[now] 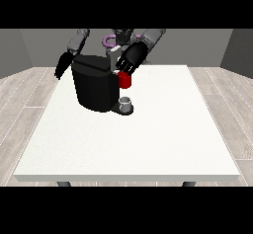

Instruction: Insert the coffee pod into the coffee machine and close the lid

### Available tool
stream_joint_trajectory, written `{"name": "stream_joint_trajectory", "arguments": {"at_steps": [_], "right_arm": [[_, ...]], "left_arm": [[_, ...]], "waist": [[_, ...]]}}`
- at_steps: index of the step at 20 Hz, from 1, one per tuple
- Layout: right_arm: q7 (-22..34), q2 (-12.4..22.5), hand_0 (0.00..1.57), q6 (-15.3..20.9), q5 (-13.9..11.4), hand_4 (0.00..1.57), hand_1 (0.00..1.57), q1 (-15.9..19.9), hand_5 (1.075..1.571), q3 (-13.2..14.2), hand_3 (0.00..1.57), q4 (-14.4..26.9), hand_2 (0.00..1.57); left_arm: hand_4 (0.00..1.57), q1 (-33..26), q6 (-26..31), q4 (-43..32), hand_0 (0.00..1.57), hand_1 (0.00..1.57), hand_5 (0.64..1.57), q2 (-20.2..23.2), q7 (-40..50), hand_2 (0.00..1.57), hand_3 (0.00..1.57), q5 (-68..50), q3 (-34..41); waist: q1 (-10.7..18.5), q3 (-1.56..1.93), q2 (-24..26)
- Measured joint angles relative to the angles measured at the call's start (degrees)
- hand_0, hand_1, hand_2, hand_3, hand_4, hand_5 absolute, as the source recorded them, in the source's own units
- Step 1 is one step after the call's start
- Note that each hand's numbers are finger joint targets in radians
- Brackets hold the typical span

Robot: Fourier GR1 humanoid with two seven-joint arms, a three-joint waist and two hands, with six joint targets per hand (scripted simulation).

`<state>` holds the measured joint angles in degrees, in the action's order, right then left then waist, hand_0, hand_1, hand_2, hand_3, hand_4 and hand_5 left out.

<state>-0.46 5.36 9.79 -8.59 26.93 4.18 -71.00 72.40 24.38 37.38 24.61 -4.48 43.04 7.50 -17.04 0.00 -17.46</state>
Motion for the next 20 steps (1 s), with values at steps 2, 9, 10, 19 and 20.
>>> {"name": "stream_joint_trajectory", "arguments": {"at_steps": [2,9,10,19,20], "right_arm": [[-0.06,0.13,0.00,-0.50,0.30,0.00,0.00,-0.73,1.571,-0.06,0.00,-0.62,0.00],[-1.03,-1.07,0.00,1.22,-0.73,0.00,0.00,-1.42,1.571,-0.56,0.00,0.33,0.00],[-0.99,-1.24,0.00,1.31,-0.72,0.00,0.00,-1.56,1.571,-0.65,0.00,0.04,0.00],[0.45,-0.66,0.00,1.19,-1.04,0.00,0.00,-0.03,1.571,-0.82,0.00,-1.01,0.00],[0.74,-0.60,0.00,1.26,-0.80,0.00,0.00,0.45,1.571,-0.47,0.00,-0.93,0.00]], "left_arm": [[0.36,-0.68,-0.54,-0.28,1.21,1.21,1.571,0.53,-1.10,1.24,1.21,0.05,0.19],[0.29,-0.32,-2.20,-0.11,1.24,1.24,1.571,-0.84,-0.86,1.26,1.20,0.75,-0.24],[0.17,-0.43,-2.58,-0.24,1.27,1.27,1.571,-0.53,-1.15,1.27,1.18,0.87,-0.16],[0.00,-0.81,-6.10,-0.35,1.17,1.17,1.571,1.45,-4.00,1.17,1.02,5.70,-3.50],[0.00,-0.63,-5.91,-0.44,1.14,1.14,1.571,1.66,-4.37,1.15,1.00,5.85,-3.60]], "waist": [[-0.27,0.01,0.20],[0.40,0.01,0.86],[0.26,0.01,0.80],[-0.39,0.01,-1.10],[-0.15,0.02,-1.25]]}}
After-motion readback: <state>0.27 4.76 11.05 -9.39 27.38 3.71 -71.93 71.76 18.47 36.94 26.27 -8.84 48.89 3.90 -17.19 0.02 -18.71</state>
